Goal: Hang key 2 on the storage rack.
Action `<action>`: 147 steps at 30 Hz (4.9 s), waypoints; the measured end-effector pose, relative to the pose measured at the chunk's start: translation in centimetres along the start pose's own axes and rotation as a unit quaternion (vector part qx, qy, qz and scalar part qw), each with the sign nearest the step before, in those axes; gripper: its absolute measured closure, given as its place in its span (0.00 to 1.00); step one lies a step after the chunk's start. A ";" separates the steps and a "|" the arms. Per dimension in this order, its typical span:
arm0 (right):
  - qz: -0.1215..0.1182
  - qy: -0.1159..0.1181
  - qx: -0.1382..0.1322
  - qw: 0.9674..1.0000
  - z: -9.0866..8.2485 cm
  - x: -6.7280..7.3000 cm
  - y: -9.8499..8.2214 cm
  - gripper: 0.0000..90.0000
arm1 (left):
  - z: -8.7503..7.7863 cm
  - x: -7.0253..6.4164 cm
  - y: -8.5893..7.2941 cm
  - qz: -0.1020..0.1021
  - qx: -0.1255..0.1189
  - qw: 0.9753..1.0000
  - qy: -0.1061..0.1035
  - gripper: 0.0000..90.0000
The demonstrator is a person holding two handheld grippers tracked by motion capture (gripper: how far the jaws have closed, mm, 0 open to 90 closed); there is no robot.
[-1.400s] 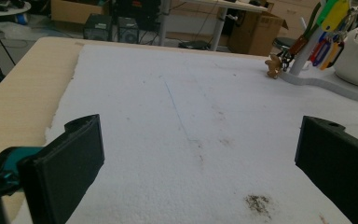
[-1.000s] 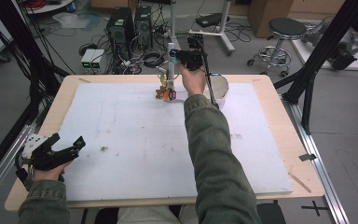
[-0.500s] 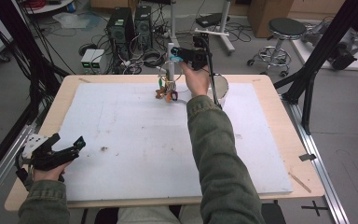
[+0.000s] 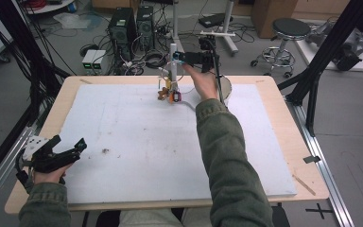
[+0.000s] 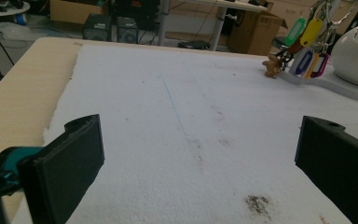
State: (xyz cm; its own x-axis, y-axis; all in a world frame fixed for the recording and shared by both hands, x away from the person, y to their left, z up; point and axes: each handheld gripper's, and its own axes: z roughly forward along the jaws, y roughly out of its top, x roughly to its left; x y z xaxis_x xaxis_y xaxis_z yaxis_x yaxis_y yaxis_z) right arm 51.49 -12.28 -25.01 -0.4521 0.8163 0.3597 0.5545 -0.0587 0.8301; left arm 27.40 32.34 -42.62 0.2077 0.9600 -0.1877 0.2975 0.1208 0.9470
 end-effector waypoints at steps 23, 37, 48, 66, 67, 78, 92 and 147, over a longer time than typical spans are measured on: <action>-0.073 -0.042 0.047 0.995 -3.2 -2.0 -2.3 0.01 | -0.1 0.0 0.0 0.002 0.002 1.000 0.000 0.02; -0.097 -0.035 0.039 0.994 -6.1 -2.3 -3.5 0.01 | 0.2 0.1 0.0 0.002 0.006 1.000 0.000 0.02; -0.090 -0.033 0.042 0.995 -7.4 -3.0 -5.6 0.01 | 0.2 0.2 -0.1 0.001 0.008 1.000 -0.002 0.02; -0.092 -0.038 0.017 0.995 -10.5 -4.6 -9.2 0.01 | 0.2 0.3 -0.1 0.000 0.010 1.000 -0.004 0.02; -0.090 -0.036 0.015 0.995 -10.6 -4.7 -9.5 0.01 | 0.2 0.3 -0.1 0.000 0.010 1.000 -0.003 0.02; -0.075 -0.041 0.020 0.996 -11.4 -6.2 -12.4 0.01 | 0.3 0.3 -0.1 -0.001 0.010 1.000 -0.005 0.02; -0.074 -0.046 0.007 0.996 -12.6 -6.9 -15.8 0.01 | 0.2 0.0 0.0 0.003 0.007 1.000 -0.006 0.02; -0.110 -0.084 -0.112 0.984 -18.4 -10.4 -23.4 0.01 | -0.4 -0.4 0.0 0.002 0.001 1.000 -0.005 0.02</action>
State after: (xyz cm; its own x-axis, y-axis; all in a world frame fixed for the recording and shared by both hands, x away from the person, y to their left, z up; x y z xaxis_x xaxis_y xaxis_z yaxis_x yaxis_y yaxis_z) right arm 30.38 -29.93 -40.30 -0.4120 0.9057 0.1000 0.2796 0.0212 0.9599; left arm 26.93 32.09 -42.41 0.2190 0.9578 -0.1859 0.2987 0.1156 0.9473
